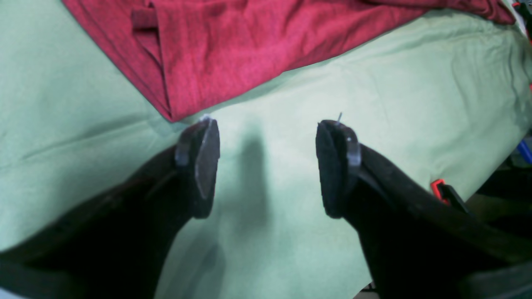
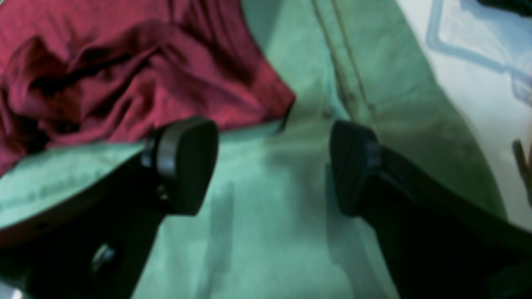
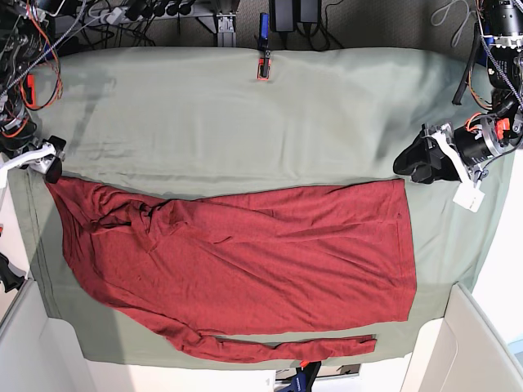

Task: Fold the T-shirt properly
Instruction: 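Move both grippers to the shirt's corners nearest them and grasp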

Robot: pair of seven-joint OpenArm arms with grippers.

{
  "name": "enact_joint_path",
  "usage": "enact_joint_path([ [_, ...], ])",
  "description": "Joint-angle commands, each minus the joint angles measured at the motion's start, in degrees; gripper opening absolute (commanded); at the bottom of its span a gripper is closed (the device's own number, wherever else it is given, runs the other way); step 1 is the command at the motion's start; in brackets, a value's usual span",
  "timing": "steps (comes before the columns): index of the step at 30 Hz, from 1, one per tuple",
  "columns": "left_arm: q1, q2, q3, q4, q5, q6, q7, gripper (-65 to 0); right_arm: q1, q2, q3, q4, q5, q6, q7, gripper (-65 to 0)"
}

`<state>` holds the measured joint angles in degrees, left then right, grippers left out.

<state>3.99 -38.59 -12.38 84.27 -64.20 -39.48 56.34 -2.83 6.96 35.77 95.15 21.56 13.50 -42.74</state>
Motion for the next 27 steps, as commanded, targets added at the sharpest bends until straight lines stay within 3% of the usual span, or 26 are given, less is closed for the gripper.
enact_joint_path([
  [1,-0.8,-1.3,-0.6,0.8,-1.3,-0.5,-1.0,-26.0,1.5,0.6,0.2,0.1,0.4,0.1,1.6,-20.1],
  [11,-0.8,-1.3,-0.6,0.8,-1.0,-0.5,-1.8,-26.0,6.3,0.6,0.2,-9.4,0.5,0.2,2.1,-20.1],
  [27,-0.8,-1.2,-0.6,0.8,0.2,-0.5,-2.6,-25.9,9.8,0.5,-1.8,-12.2,1.7,0.2,2.0,-20.1],
])
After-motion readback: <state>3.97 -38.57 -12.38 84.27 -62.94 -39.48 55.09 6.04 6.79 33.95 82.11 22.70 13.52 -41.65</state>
